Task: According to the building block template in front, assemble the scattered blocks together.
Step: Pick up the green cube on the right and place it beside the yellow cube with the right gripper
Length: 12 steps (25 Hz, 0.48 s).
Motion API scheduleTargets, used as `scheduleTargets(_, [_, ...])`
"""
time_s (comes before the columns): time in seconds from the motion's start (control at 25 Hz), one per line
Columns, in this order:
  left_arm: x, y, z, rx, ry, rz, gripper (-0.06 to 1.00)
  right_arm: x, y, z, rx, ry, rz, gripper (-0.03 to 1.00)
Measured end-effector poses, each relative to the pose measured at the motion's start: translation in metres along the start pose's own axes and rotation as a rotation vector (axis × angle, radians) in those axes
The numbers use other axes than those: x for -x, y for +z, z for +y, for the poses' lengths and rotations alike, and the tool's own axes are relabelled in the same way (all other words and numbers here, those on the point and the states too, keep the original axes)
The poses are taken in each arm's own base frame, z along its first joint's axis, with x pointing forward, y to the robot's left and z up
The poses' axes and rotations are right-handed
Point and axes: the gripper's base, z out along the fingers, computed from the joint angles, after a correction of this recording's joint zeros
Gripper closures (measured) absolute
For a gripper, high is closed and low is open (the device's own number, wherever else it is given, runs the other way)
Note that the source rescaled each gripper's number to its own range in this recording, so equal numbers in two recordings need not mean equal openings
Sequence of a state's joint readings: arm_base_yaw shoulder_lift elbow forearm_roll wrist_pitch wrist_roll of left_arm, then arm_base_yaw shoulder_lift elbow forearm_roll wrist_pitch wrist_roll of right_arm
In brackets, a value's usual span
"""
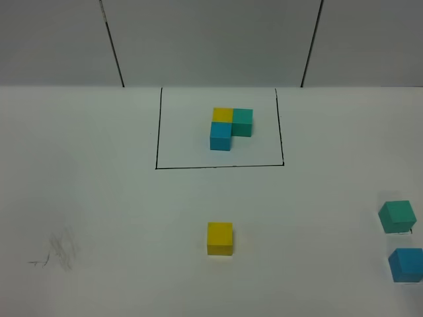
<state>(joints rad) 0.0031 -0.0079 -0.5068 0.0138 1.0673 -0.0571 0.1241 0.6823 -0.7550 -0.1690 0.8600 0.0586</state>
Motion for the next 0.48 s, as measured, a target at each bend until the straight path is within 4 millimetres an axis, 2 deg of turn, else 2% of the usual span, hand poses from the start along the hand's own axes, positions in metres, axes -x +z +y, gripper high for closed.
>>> scheduleTargets(0.12, [0.0, 0.0, 0.0, 0.0, -0.001, 0.0, 0.78, 0.025, 0.035, 0.003, 0.006, -0.019, 0.089, 0.1])
scheduleTargets(0.2, [0.0, 0.0, 0.0, 0.0, -0.001, 0.0, 0.78, 0.033, 0.064, 0.007, 0.014, -0.034, 0.153, 0.1])
scheduleTargets(0.32, [0.0, 0.0, 0.0, 0.0, -0.001, 0.0, 0.78, 0.037, 0.102, 0.013, 0.028, -0.046, 0.201, 0.1])
scheduleTargets(0.48, [0.0, 0.0, 0.0, 0.0, -0.001, 0.0, 0.78, 0.036, 0.138, 0.018, 0.042, -0.045, 0.222, 0.11])
